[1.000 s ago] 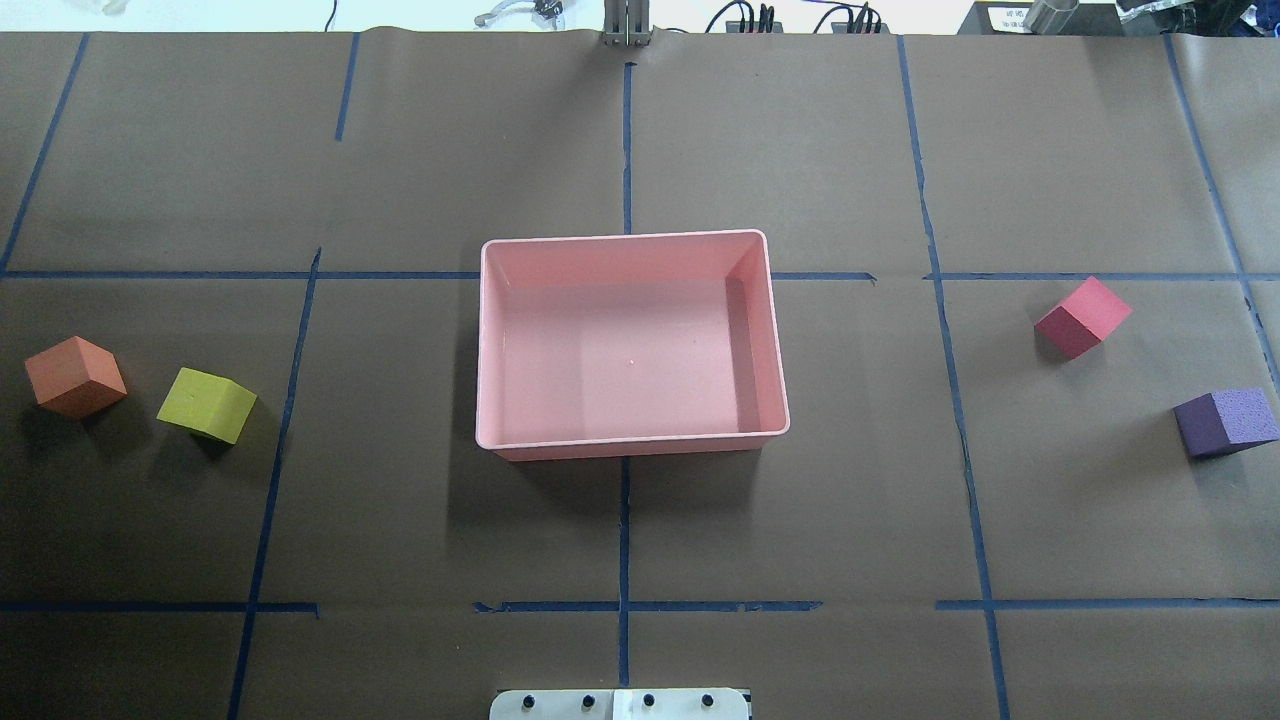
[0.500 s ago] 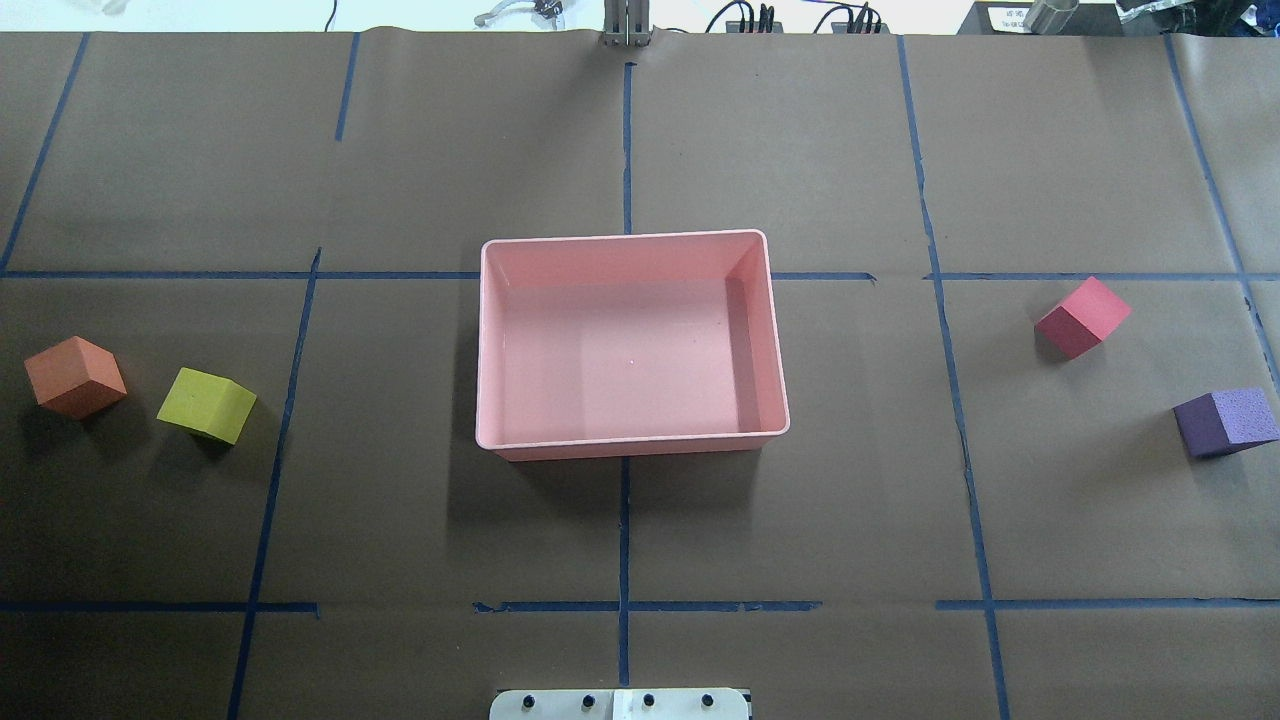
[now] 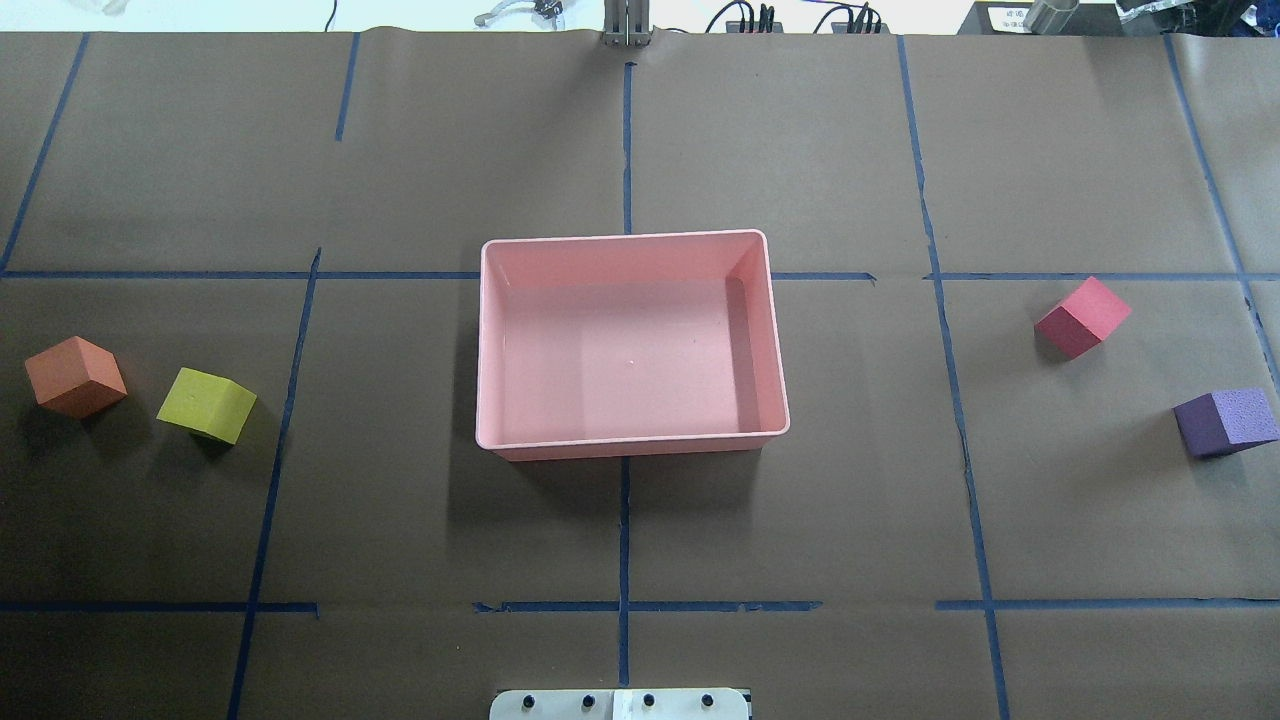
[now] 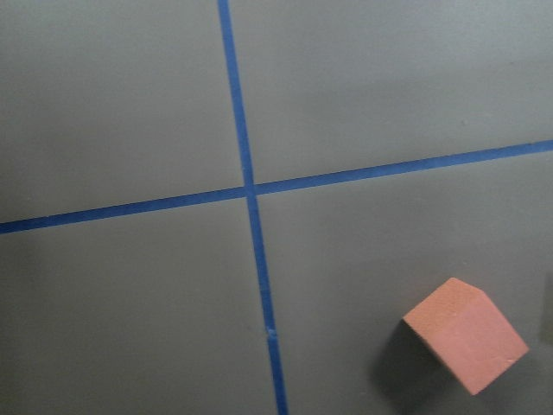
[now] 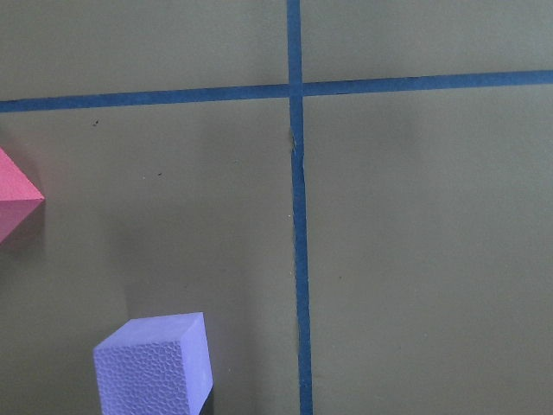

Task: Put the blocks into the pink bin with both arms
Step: 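Move the left gripper toward the orange cube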

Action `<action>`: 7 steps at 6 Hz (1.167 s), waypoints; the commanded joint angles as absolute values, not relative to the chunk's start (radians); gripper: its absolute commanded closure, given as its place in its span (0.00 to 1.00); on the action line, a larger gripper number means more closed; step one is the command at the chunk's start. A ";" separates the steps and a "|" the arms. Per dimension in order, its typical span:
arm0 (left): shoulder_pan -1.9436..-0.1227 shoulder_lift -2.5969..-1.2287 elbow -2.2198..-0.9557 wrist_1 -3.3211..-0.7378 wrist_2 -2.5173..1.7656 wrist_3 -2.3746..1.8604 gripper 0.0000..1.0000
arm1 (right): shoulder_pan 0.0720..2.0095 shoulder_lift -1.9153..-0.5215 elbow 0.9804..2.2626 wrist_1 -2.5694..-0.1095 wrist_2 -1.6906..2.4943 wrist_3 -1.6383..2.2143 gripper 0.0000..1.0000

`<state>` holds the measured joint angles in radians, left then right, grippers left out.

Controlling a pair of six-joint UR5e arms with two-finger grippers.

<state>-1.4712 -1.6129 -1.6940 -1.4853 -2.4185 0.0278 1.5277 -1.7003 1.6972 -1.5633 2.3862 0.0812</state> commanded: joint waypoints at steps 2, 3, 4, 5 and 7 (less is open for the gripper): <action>-1.361 -1.603 -1.692 -1.619 -2.425 -0.175 0.00 | 1.459 -1.697 1.706 -1.436 2.390 0.084 0.00; -1.283 -1.605 -1.693 -1.627 -2.421 -0.302 0.00 | 1.436 -1.706 1.694 -1.328 2.387 0.150 0.00; -1.244 -1.603 -1.683 -1.682 -2.416 -0.454 0.00 | 1.436 -1.701 1.692 -1.322 2.390 0.222 0.00; -1.150 -1.605 -1.695 -1.721 -2.366 -0.647 0.00 | 1.431 -1.695 1.690 -1.325 2.393 0.232 0.00; -1.117 -1.588 -1.640 -1.792 -2.339 -0.710 0.00 | 1.427 -1.678 1.689 -1.325 2.395 0.233 0.00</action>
